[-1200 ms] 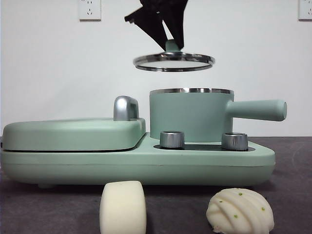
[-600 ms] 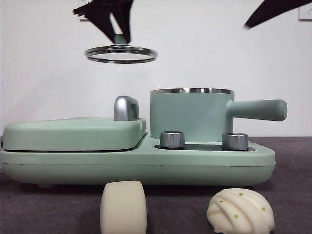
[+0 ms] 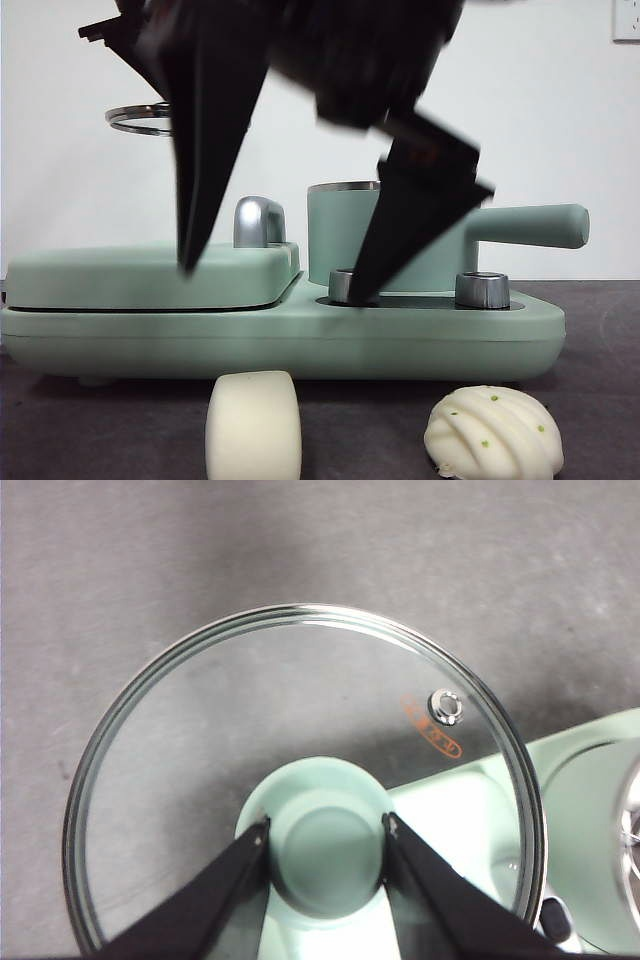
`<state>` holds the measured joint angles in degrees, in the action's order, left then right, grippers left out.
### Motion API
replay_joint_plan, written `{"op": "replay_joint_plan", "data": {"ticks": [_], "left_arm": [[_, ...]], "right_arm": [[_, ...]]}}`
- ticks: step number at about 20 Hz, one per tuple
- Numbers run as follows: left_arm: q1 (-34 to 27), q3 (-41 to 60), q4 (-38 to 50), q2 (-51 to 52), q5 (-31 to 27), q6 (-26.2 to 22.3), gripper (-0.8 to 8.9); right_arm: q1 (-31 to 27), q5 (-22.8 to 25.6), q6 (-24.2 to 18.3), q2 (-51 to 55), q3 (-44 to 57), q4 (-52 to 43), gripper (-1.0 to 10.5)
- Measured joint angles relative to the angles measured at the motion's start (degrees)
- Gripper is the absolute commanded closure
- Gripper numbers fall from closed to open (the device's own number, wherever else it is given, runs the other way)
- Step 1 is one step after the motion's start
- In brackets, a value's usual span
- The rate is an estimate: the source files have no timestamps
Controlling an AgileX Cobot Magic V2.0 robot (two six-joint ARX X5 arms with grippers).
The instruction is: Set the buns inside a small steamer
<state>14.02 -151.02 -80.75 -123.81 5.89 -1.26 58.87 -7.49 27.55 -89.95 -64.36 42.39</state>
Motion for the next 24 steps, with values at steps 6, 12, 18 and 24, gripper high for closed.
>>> {"op": "replay_joint_plan", "data": {"ticks": [6,12,18,24], "left_arm": [[-1.6,0.0,0.0,0.0,0.0,0.0,6.95],[-2.0,0.0,0.0,0.0,0.0,0.5,6.95],[-2.0,0.0,0.0,0.0,0.0,0.7,6.95],[-2.1,0.0,0.0,0.0,0.0,0.7,6.95]], "right_arm": [[0.2,0.2,0.1,-8.0,0.0,-4.1,5.8],[0.2,0.2,-0.3,-8.8,0.0,-5.8,7.8],[-0.7,-1.8,-0.8,-8.9,-6.8,1.5,7.8],[-7.3,-1.7,-6.6,-8.9,-29.1,22.1,7.8]]}}
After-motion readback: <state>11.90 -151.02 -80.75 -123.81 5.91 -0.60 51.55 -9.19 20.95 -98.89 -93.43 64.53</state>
